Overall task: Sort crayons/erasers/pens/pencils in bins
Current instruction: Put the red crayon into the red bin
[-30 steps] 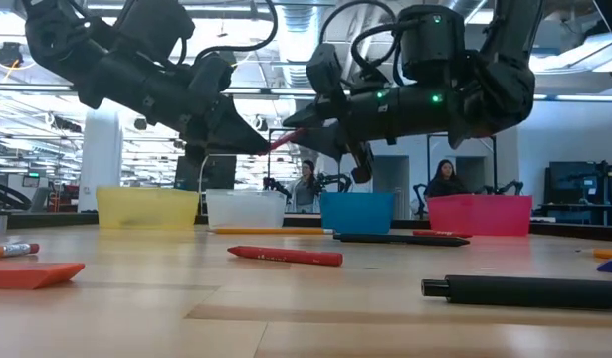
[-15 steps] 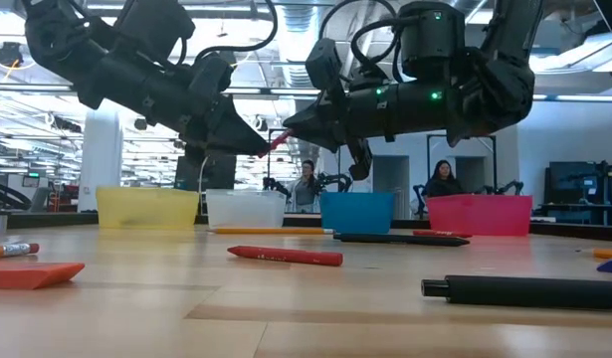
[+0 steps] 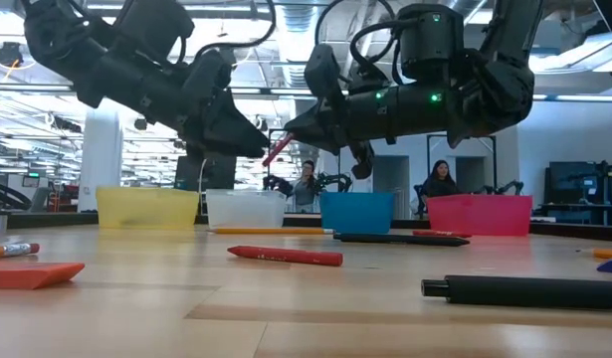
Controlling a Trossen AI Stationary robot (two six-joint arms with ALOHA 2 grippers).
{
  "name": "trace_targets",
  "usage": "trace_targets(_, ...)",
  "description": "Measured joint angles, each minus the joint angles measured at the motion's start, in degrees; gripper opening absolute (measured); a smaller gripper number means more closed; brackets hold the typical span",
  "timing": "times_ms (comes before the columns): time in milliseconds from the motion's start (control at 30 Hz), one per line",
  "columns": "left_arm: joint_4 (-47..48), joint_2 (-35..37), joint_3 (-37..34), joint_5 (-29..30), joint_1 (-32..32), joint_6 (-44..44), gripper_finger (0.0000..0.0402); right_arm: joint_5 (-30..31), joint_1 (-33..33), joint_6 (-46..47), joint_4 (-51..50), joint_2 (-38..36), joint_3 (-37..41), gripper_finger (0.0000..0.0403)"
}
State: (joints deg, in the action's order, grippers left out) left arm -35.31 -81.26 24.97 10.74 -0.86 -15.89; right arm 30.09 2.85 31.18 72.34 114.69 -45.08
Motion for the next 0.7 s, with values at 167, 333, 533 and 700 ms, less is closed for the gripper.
trace_targets(167,5.43,5.43,0.02,1.13,0.0,3.09,0.0176,0.0,0.0,-4.18,0.16,0.0,-0.02,0.0028)
trace_targets(333,12.09,10.85,0.04,2.07,0.0,6.05,0.0178,0.0,-0.11,-7.87,0.22,-0.35,-0.03,0.0027)
trace_targets(533,15.59,11.76,0.04,2.11,0.0,9.48,0.0174,-0.04,-0.37,-15.29,-2.03,-3.34,-0.02,0.0028)
trace_targets(700,16.71,11.05,0.02,2.1,0.0,10.13,0.015,0.12,-0.97,-24.28,-18.61,-14.24,-0.14,0.0024)
